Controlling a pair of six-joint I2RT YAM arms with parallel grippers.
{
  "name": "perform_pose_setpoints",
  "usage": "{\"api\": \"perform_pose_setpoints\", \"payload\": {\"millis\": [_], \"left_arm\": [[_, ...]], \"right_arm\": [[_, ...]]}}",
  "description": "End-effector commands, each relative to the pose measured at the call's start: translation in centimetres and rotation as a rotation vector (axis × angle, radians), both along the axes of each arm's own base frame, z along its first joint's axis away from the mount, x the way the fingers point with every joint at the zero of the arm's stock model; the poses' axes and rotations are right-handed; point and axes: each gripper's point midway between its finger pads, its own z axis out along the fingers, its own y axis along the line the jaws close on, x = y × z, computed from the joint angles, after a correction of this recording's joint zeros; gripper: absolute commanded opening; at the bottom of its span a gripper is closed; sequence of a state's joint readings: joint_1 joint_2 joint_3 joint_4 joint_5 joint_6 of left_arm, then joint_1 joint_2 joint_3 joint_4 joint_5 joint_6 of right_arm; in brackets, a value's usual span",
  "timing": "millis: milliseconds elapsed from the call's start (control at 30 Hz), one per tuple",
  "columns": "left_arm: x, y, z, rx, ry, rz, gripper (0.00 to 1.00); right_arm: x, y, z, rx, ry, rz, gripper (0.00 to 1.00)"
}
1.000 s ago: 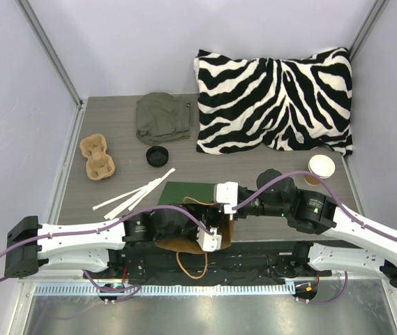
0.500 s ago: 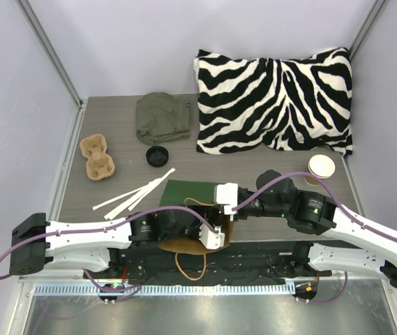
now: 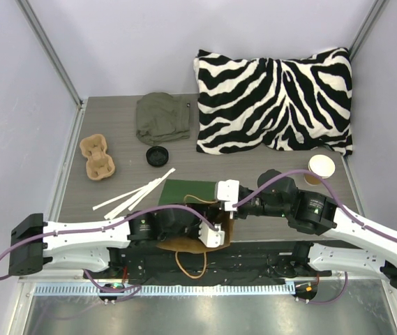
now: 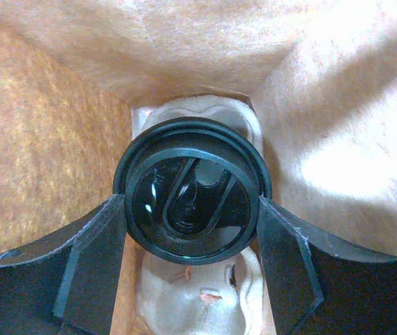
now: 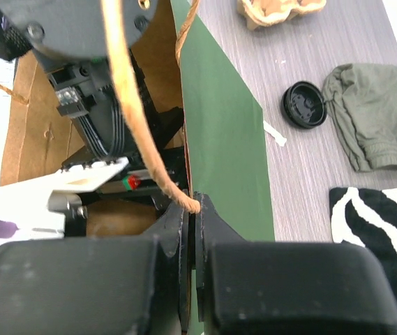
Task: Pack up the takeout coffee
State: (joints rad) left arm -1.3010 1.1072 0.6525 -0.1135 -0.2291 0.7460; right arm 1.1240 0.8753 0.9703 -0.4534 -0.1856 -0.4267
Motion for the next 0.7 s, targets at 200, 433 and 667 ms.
{"api": "perform_pose_setpoints", "payload": {"millis": [200,433,667], "left_arm": [[-0.2,-0.4,6.9,-0.206,-0.056,-0.031,0.0],[0.4,-0.2,7.0,-0.236,-0.078,0.005,0.0],[0.4,0.2,4.9,-0.167,-0.068,0.007,0.0]], "right_arm": [[-0.8,0.9,2.7,0.098,-0.019,0.047,0.01],[-0.9,0.9,2.5,0.089,-0.028,0.059,0.01],[-0.9,0.9,2.7,0.087,-0.045,0.07,0.01]]}}
